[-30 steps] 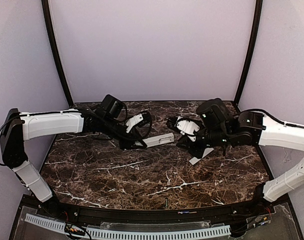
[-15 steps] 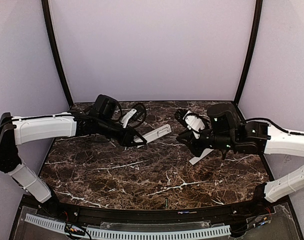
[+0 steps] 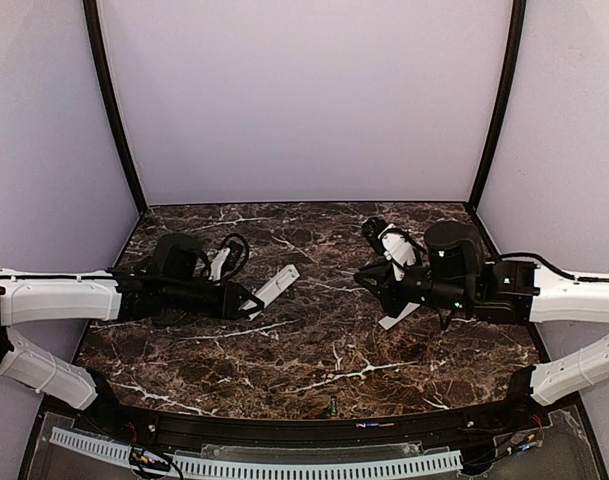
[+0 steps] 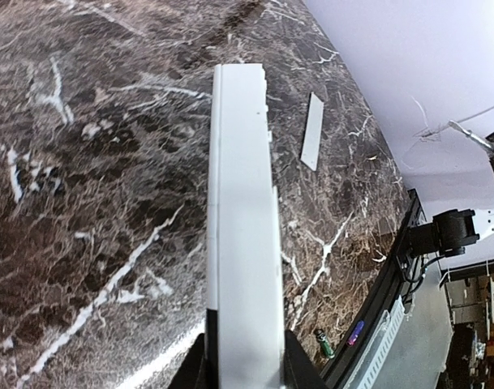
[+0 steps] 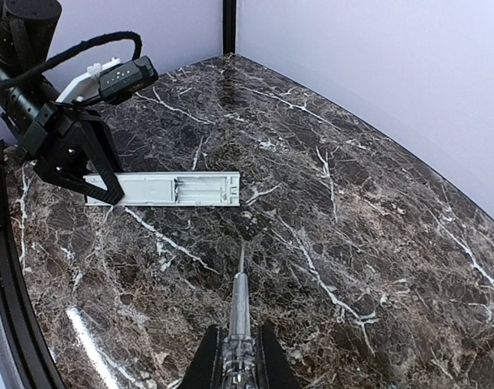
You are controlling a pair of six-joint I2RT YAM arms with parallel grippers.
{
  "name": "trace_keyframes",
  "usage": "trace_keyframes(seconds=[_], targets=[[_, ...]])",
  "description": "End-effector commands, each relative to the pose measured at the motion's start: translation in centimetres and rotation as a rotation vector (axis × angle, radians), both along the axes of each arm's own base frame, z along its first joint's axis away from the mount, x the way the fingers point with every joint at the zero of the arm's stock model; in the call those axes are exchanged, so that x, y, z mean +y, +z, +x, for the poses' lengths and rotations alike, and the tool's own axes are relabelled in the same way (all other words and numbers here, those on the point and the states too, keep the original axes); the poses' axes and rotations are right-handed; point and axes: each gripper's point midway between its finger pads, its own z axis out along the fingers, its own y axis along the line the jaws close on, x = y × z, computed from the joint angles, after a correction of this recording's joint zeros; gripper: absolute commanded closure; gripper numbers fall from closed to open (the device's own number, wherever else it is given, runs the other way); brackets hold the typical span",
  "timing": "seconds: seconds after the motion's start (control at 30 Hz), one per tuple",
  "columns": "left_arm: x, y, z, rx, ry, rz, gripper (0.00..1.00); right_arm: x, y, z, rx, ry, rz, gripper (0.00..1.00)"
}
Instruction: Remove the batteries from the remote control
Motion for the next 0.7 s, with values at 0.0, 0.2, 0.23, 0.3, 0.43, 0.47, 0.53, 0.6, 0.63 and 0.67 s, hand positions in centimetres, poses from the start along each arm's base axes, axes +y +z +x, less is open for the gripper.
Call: trace_keyframes(seconds=[0.0, 0.2, 0.23, 0.3, 0.43, 0.47, 0.53, 0.6, 0.63, 0.67], targets=[[1.3, -0.8, 0.4, 0.038, 0.145, -0.065, 1.00, 0.7, 0.4, -0.4, 0.017, 0.016, 0.078, 1.00], [2.8, -3.0, 0.2, 0.079, 0.252, -0.098, 1.00, 1.2, 0.5, -0.6, 0.034, 0.032, 0.118, 1.00], [3.2, -3.4, 0.2, 0.087, 0.277, -0.091, 1.00, 1.3, 0.4, -0.6, 0.039, 0.033, 0.122, 1.00], [3.9, -3.9, 0.5, 0.084, 0.323, -0.083, 1.00, 1.3, 0.2, -0.7, 0.045, 0.033, 0.127, 1.00], [5.6, -4.3, 1.2, 0.064, 0.404, -0.086, 1.00, 1.2, 0.1, -0.8, 0.057, 0.030, 0.135, 1.00], [5.9, -4.2, 1.3, 0.061, 0.412, -0.089, 1.00, 1.2, 0.1, -0.8, 0.059, 0.029, 0.137, 1.00], [6.5, -4.7, 1.5, 0.066, 0.427, -0.080, 1.00, 1.1, 0.0, -0.9, 0.062, 0.027, 0.141, 1.00], [7.0, -5.3, 1.4, 0.076, 0.426, -0.068, 1.00, 1.1, -0.2, -0.9, 0.066, 0.025, 0.140, 1.00], [7.3, -5.6, 1.6, 0.081, 0.432, -0.066, 1.00, 1.1, -0.4, -0.8, 0.069, 0.024, 0.139, 1.00], [7.4, -5.9, 1.4, 0.095, 0.425, -0.071, 1.00, 1.2, -0.5, -0.8, 0.072, 0.025, 0.137, 1.00]])
